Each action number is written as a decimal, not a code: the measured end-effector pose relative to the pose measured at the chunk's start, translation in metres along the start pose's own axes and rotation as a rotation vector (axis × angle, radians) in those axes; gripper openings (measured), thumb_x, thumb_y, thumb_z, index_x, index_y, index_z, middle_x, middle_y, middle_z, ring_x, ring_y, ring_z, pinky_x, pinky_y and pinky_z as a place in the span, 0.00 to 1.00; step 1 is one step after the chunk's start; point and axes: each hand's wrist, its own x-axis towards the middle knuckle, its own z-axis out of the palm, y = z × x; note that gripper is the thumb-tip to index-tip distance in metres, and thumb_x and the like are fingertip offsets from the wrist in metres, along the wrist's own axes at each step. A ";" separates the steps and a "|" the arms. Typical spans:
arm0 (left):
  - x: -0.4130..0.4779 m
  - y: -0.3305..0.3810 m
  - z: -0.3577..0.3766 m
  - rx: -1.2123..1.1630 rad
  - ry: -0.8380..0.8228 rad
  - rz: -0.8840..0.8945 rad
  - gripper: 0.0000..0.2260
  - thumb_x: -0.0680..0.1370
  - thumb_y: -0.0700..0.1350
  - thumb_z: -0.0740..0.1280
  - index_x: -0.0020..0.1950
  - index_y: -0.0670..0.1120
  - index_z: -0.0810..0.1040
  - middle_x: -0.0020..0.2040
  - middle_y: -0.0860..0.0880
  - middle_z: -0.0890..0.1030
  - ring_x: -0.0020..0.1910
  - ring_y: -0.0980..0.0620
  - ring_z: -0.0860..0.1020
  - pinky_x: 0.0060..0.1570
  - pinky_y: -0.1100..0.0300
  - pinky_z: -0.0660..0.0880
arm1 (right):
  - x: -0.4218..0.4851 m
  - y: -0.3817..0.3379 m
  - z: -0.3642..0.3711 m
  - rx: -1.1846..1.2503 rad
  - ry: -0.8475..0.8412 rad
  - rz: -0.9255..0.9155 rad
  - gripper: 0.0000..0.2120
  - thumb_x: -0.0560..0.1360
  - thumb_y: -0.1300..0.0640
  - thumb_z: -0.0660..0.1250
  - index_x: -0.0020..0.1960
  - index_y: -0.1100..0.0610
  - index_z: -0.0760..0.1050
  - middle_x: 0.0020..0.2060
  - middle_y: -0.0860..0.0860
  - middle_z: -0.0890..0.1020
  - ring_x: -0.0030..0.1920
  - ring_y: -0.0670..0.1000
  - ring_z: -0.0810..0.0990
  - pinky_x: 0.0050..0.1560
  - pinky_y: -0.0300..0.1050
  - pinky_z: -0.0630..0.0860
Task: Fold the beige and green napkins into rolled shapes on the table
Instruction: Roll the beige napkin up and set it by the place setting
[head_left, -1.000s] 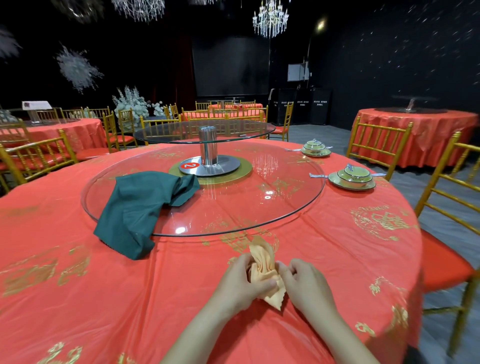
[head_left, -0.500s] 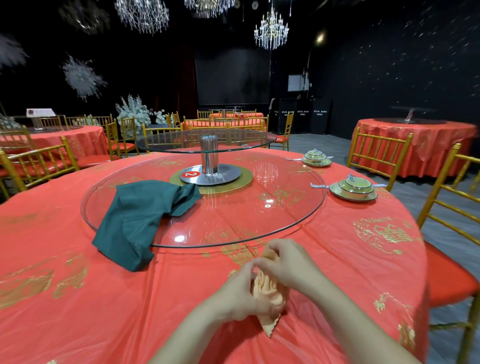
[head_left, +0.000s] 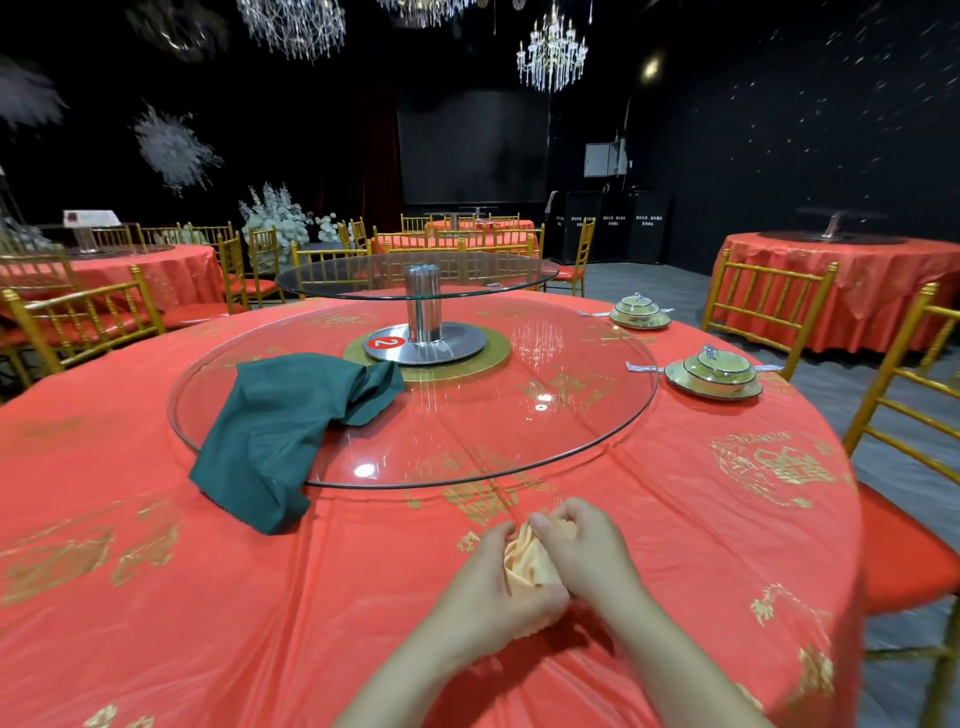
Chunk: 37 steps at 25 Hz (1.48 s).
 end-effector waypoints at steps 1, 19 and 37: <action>0.001 -0.002 0.002 0.016 -0.007 -0.001 0.39 0.58 0.61 0.73 0.65 0.53 0.63 0.54 0.59 0.76 0.48 0.68 0.75 0.47 0.70 0.72 | 0.002 0.001 -0.002 0.046 -0.034 0.028 0.15 0.74 0.54 0.68 0.32 0.51 0.67 0.28 0.44 0.72 0.31 0.46 0.70 0.35 0.43 0.63; 0.006 -0.010 -0.015 -0.042 0.084 0.016 0.11 0.75 0.49 0.68 0.56 0.47 0.77 0.52 0.54 0.80 0.51 0.58 0.77 0.51 0.69 0.72 | -0.007 0.024 -0.005 0.004 0.038 0.017 0.13 0.75 0.49 0.66 0.34 0.50 0.67 0.30 0.46 0.76 0.35 0.50 0.74 0.38 0.47 0.68; 0.010 0.000 -0.001 0.357 0.527 -0.151 0.10 0.79 0.48 0.60 0.38 0.49 0.70 0.39 0.49 0.80 0.45 0.43 0.78 0.39 0.54 0.67 | -0.024 0.036 0.005 -0.019 0.100 0.013 0.15 0.74 0.47 0.65 0.34 0.50 0.65 0.25 0.47 0.74 0.33 0.53 0.74 0.39 0.51 0.73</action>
